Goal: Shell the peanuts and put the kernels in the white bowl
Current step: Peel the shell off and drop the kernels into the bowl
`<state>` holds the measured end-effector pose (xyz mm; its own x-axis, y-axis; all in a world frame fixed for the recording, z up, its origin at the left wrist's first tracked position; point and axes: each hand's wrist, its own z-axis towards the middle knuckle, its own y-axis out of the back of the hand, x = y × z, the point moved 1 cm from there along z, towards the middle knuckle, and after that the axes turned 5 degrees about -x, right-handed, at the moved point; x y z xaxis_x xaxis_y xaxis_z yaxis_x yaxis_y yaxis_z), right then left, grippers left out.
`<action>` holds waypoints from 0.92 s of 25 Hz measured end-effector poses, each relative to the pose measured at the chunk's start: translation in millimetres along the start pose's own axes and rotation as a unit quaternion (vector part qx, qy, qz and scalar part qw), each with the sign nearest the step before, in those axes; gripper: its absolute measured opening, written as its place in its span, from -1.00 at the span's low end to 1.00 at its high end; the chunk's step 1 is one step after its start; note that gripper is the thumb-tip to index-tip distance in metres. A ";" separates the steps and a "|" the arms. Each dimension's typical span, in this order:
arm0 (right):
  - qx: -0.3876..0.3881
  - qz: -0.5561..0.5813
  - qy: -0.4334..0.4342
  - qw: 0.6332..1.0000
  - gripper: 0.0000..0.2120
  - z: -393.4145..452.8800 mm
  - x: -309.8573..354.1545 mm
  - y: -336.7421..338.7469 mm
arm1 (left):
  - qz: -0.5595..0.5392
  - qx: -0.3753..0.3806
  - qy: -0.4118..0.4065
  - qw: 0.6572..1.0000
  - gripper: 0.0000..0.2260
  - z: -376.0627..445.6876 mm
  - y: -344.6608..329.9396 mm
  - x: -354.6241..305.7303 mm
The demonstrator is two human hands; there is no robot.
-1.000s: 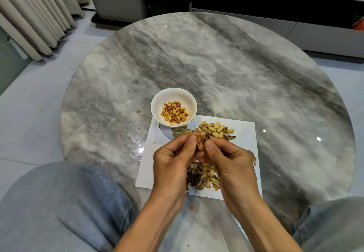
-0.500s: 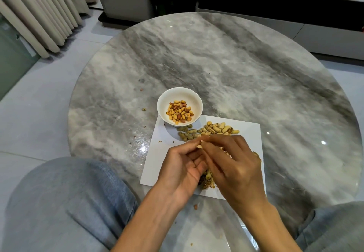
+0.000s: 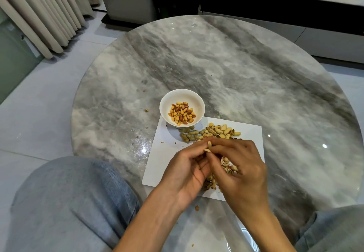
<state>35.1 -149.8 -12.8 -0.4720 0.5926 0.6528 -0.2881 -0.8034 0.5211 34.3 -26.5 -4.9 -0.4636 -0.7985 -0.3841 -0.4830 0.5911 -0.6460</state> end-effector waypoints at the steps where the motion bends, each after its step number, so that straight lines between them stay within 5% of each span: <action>1: -0.002 0.017 -0.045 0.999 -0.91 0.0 2.9 0.4 | 0.010 -0.004 0.002 1.000 -0.77 0.1 0.4 0.5; 5: -0.015 0.095 -0.312 0.945 -0.81 3.2 -8.9 -0.5 | -0.003 -0.047 0.031 0.998 -0.70 3.3 8.0 5.3; 7: 0.006 0.062 -0.356 0.933 -0.81 2.9 -19.3 0.3 | -0.012 -0.063 0.039 0.997 -0.68 2.9 12.5 7.7; 11: 0.100 0.004 -0.170 0.980 -0.84 0.5 -13.3 1.4 | -0.031 -0.071 0.028 0.997 -0.68 0.6 12.9 8.3; 14: 0.196 -0.016 -0.065 0.978 -0.81 -4.1 -6.2 -4.8 | -0.046 -0.063 0.030 0.997 -0.69 -0.9 11.8 8.9; 21: 0.108 -0.094 0.037 0.989 -0.92 -4.9 -6.6 -3.5 | -0.036 0.006 0.057 0.998 -0.66 -3.4 4.2 4.9; 23: 0.093 -0.046 -0.020 0.994 -0.93 -7.7 1.2 -4.3 | -0.016 -0.018 0.051 0.998 -0.66 -1.2 4.8 5.1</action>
<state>29.4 -146.1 -18.5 -0.4159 0.6686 0.6165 -0.1689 -0.7229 0.6700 28.7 -27.6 -9.1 -0.5204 -0.8019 -0.2934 -0.5238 0.5712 -0.6319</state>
